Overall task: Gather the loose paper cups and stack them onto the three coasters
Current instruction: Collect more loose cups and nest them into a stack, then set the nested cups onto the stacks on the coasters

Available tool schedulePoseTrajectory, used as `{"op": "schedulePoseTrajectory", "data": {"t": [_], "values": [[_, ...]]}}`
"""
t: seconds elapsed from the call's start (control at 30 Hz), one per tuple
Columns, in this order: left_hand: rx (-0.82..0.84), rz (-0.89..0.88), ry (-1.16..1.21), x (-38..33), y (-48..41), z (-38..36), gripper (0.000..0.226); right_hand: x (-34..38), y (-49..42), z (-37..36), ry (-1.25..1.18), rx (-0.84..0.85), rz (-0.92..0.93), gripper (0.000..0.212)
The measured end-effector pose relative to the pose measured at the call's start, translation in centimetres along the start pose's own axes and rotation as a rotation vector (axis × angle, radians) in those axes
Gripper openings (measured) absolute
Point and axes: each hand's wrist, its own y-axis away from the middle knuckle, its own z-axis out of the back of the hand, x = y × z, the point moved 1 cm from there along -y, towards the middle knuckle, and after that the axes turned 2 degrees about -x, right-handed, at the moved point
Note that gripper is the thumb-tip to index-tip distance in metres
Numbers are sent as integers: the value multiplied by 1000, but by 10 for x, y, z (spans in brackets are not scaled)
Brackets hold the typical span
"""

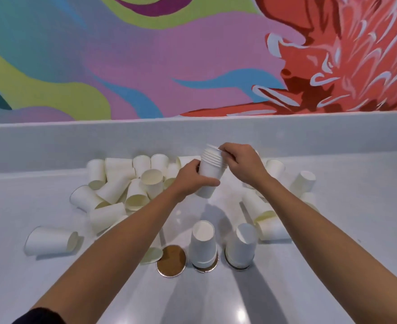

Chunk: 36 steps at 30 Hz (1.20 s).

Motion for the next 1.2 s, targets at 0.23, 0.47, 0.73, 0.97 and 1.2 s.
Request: {"op": "schedulePoseTrajectory", "data": {"t": [0.23, 0.47, 0.73, 0.97, 1.2], "values": [[-43, 27, -67, -6, 18, -6, 57, 5, 25, 10, 133, 115, -49, 27], [-105, -66, -394, -25, 37, 9, 67, 15, 35, 0, 266, 206, -146, 86], [-118, -252, -723, -71, 59, 13, 64, 16, 52, -16, -98, 280, -397, 84], [-117, -285, -377, -90, 73, -18, 68, -4, 84, 11, -432, 383, -494, 71], [-72, -384, -529, -95, 92, -52, 62, -23, 123, 21, -517, 433, -544, 59]]}}
